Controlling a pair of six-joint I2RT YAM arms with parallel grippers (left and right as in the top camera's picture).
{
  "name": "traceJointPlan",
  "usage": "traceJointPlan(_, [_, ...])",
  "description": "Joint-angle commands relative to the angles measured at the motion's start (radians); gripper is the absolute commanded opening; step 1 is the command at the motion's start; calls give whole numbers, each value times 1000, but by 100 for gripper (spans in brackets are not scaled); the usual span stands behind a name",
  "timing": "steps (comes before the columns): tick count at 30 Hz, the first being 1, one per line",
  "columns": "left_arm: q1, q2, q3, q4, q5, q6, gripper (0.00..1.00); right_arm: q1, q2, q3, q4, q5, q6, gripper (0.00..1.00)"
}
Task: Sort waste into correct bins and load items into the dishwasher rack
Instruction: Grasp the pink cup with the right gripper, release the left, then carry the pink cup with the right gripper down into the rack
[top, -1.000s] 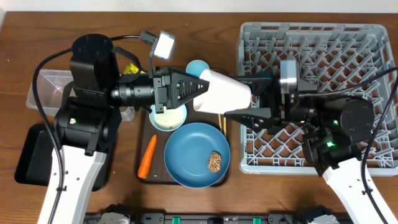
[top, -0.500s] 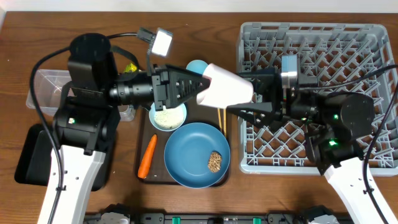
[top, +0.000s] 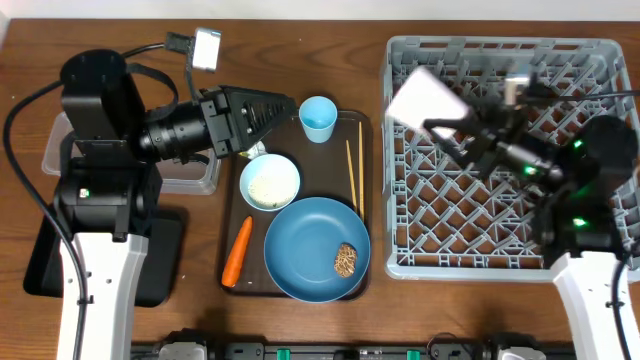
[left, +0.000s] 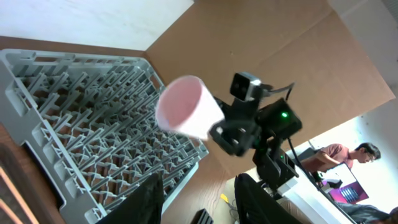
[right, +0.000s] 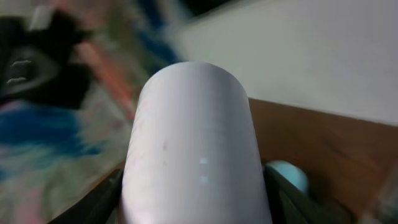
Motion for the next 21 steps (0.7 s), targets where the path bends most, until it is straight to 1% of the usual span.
traceJointPlan(1, [5,-6,19,1,-1,25,39,-101,-5,7,-103,123,-66,37])
traceJointPlan(4, [5,-6,19,1,-1,33,39,-185,-6,8,-252,235,-66,36])
traceJointPlan(6, [5,-6,19,1,-1,34,39,-242,-7,11,-376,344,-66,36])
traceJointPlan(11, [5,-6,19,-4,-1,52,39,-337,-7,59,-636,592,-81,36])
traceJointPlan(14, [5,-5,19,-14,-2,64,39,-363,-7,130,-794,711,-98,36])
traceJointPlan(18, [5,-5,19,-39,-10,88,39,-364,-6,251,-1005,933,-99,36])
traceJointPlan(21, [5,-5,19,-68,-24,104,39,-364,-6,291,-1067,1026,-98,36])
